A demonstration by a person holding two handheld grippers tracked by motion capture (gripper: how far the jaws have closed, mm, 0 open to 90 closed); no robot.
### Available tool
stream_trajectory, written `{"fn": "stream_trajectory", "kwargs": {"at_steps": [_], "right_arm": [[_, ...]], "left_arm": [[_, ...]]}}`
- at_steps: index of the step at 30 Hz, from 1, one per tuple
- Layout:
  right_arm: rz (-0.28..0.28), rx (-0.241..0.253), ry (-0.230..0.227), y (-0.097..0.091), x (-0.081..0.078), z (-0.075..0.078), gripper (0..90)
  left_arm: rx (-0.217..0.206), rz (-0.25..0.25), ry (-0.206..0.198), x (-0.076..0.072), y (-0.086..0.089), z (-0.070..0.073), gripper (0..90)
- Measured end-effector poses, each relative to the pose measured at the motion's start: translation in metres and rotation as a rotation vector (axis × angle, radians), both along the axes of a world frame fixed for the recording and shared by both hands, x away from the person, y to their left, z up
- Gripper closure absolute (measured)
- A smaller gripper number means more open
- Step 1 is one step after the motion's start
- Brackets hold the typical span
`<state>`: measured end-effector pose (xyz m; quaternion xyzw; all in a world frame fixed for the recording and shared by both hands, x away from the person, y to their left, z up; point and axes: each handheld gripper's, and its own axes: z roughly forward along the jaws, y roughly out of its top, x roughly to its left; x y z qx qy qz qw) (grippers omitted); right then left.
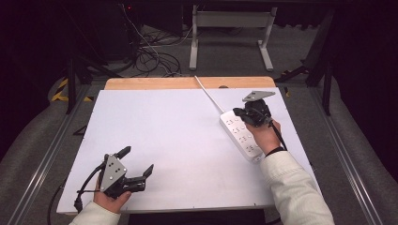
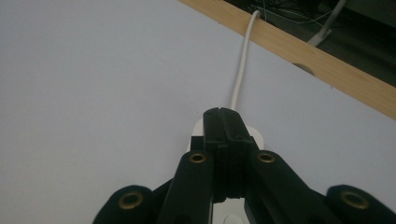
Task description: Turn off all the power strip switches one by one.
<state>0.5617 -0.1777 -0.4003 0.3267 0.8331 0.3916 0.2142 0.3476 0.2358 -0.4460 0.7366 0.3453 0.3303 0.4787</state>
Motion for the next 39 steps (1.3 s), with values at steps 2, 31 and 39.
{"fn": "stream_trajectory", "kwargs": {"at_steps": [2,31,39], "right_arm": [[0.001,0.005,-0.004,-0.001,-0.002,0.002,90.0],[0.088,0.132,-0.07,-0.033,-0.087,0.033,41.7],[0.112,0.173,-0.107,-0.048,-0.108,0.018,28.8]], "left_arm": [[0.003,0.001,-0.001,0.0,0.0,0.0,9.4],[0.01,0.001,-0.01,-0.001,0.001,0.001,9.4],[0.011,0.001,-0.009,-0.001,0.0,0.001,9.4]]}}
